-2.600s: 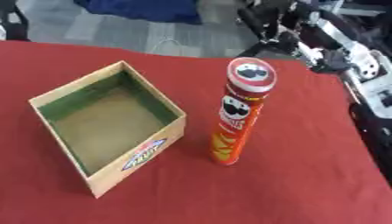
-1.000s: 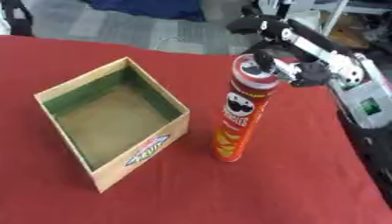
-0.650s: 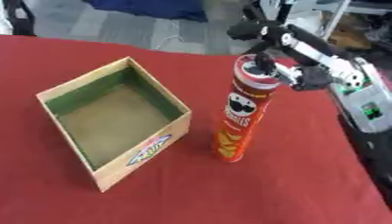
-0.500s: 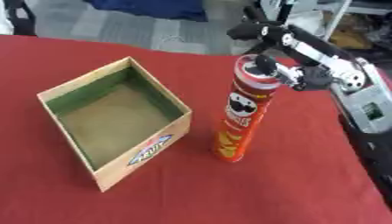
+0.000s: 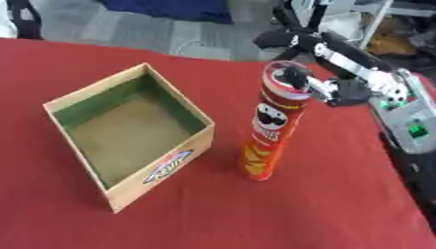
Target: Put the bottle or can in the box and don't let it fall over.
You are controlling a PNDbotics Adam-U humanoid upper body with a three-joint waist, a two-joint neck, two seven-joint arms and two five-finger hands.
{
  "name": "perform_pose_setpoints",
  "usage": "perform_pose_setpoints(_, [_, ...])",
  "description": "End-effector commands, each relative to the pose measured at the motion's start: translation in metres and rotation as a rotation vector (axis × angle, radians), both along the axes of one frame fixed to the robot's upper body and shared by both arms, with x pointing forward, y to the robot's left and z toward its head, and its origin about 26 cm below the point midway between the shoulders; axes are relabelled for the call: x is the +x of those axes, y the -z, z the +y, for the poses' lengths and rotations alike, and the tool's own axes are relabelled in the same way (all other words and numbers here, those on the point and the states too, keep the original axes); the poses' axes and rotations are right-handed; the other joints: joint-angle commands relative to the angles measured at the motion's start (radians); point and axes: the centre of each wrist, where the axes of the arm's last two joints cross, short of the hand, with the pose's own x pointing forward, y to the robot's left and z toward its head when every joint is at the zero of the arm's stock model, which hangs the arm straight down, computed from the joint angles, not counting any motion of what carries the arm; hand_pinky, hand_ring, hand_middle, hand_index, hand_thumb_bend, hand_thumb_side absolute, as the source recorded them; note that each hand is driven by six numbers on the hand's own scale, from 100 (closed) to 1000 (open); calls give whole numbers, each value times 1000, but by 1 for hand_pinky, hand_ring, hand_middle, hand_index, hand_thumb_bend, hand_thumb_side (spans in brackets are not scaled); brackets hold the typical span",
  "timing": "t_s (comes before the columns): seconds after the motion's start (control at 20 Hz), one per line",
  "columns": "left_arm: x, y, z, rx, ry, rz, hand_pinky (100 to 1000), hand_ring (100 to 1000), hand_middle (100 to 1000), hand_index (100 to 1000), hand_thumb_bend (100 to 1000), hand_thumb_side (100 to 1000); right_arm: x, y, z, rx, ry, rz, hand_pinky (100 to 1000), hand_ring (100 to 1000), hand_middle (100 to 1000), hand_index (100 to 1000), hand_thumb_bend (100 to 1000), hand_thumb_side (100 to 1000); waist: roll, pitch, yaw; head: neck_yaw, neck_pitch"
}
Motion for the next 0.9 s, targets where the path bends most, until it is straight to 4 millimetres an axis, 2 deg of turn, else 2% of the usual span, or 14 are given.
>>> perform_pose_setpoints(0.05, [-3, -8, -1, 12, 9, -33, 520, 746, 818, 893, 100, 648, -1, -8, -1, -276, -154, -134, 918, 906, 886, 943, 100, 931, 3, -21, -1, 2, 3])
perform_pose_setpoints(0.65, [-3, -8, -1, 18, 10, -34, 518, 747, 818, 892, 100, 647, -2, -3, 0, -311, -145, -152, 915, 904, 886, 932, 100, 923, 3, -20, -3, 9, 4])
perform_pose_setpoints(0.9, [-3, -8, -1, 18, 12, -33, 517, 747, 817, 890, 100, 646, -2, -2, 0, -324, -133, -169, 892, 884, 867, 916, 100, 861, 2, -20, -3, 12, 3])
